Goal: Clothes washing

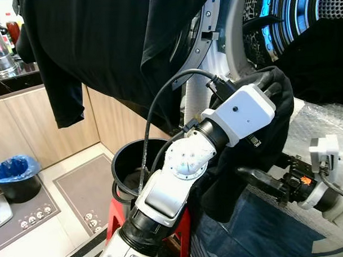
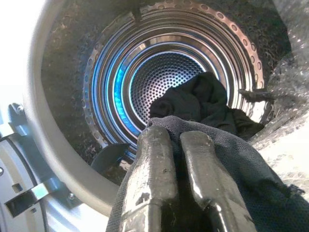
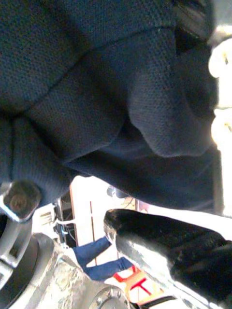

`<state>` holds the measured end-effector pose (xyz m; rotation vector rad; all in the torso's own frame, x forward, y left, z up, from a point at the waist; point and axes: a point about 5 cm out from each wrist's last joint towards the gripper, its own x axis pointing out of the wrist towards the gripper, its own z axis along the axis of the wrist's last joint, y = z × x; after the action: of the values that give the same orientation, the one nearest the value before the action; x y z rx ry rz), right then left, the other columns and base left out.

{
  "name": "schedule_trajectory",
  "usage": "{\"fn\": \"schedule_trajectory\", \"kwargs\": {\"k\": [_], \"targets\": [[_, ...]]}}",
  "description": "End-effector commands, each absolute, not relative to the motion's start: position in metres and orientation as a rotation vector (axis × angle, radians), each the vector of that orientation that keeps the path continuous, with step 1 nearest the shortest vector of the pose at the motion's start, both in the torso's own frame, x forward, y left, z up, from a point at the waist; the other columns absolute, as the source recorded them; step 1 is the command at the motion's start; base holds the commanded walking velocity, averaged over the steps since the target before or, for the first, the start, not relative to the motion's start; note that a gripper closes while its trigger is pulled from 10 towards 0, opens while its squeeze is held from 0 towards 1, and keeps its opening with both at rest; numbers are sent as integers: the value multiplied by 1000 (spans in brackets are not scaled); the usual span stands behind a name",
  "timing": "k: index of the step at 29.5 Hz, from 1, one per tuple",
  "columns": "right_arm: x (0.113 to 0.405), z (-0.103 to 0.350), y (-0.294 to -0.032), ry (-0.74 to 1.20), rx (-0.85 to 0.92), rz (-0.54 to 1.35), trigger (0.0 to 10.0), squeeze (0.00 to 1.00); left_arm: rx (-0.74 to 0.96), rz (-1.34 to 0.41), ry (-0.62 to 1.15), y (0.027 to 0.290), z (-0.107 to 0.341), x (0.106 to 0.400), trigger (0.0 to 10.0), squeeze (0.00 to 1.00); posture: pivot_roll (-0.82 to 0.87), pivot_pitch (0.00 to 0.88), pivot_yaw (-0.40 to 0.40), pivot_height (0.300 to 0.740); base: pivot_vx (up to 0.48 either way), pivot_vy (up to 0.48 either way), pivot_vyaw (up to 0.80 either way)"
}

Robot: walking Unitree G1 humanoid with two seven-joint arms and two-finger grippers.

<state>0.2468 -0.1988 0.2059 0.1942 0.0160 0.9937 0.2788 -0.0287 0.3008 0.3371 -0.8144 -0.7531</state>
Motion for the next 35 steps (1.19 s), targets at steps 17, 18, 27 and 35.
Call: {"fn": "schedule_trajectory", "kwargs": {"k": [17,18,27,35], "targets": [[248,216,-171,12,118,1028,10000,0,460,-811,-827,-42,305,287,10000,0,-109,0,-5,740,0,0,0],[248,217,-169,10,119,1029,10000,0,462,-807,-829,-42,306,287,10000,0,-108,0,-5,740,0,0,0],[257,219,-142,11,117,999,10000,0,472,-787,-868,-56,308,280,10000,0,-101,0,-3,740,0,0,0],[270,215,-140,41,118,868,10000,0,466,-766,-888,-58,313,277,10000,0,-95,0,-6,740,0,0,0]]}}
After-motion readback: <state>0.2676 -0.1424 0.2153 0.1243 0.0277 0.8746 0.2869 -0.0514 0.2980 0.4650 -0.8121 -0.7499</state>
